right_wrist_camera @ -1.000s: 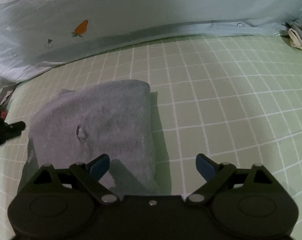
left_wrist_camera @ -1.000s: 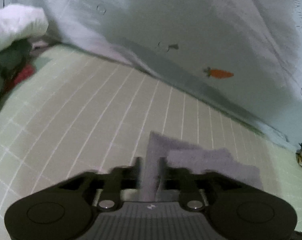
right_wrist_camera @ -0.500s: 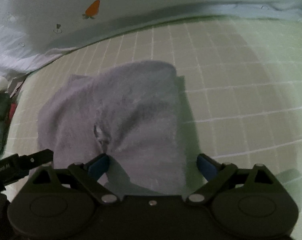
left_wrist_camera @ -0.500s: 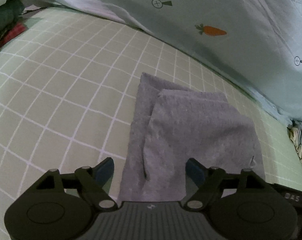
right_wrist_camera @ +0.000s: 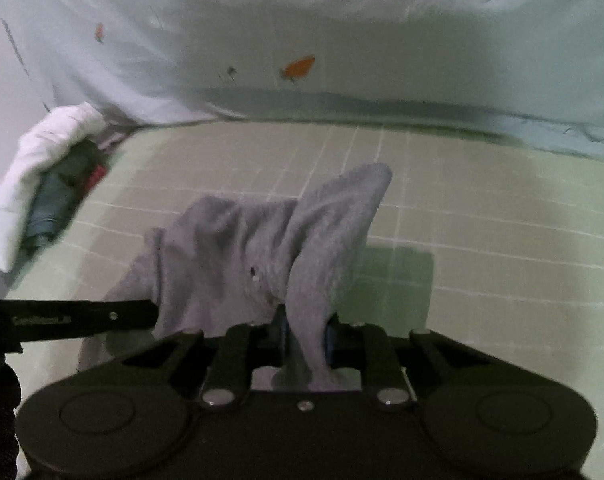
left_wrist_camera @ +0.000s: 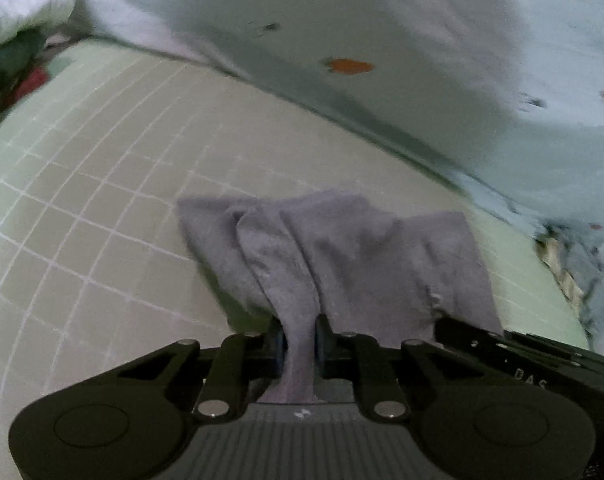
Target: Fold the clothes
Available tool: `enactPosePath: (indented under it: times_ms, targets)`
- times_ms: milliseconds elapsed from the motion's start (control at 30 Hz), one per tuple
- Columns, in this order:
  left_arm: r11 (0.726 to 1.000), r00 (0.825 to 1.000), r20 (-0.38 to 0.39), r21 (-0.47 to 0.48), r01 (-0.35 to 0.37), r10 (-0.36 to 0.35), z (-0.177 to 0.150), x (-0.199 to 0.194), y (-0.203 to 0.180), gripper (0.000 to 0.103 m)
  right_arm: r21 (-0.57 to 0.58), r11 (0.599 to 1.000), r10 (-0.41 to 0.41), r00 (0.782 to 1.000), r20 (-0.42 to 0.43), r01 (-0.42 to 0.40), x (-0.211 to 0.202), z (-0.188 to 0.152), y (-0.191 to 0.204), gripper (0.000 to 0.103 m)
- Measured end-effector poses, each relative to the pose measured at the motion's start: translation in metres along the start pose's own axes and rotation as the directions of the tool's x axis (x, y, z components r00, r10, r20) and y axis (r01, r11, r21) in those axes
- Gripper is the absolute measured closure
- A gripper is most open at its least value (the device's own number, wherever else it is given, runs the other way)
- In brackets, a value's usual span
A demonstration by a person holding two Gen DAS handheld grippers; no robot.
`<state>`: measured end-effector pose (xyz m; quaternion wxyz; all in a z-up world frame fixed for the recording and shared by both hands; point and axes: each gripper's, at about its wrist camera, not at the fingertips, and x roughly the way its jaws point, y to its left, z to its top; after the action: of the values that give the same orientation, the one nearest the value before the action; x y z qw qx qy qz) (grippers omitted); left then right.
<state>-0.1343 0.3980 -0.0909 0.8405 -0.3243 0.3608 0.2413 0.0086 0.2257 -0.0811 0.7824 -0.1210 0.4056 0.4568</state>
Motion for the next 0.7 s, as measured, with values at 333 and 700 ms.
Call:
enactPosePath:
  times_ms: [333,700]
  targets:
    - [0.998,0.994,0.091,-0.026,-0.051,0.053,-0.057,-0.073,-0.05,0.088,-0.006,0.996,0.087,0.989,0.118,-0.087,-0.09,-0.03,-0.01,0.086]
    - [0.988,0.974,0.169,-0.057,-0.142,0.15,-0.059,-0.147,0.0,0.088,-0.047,0.965,0.262,0.954,0.148,-0.258,-0.104,-0.044,0.045,0.085]
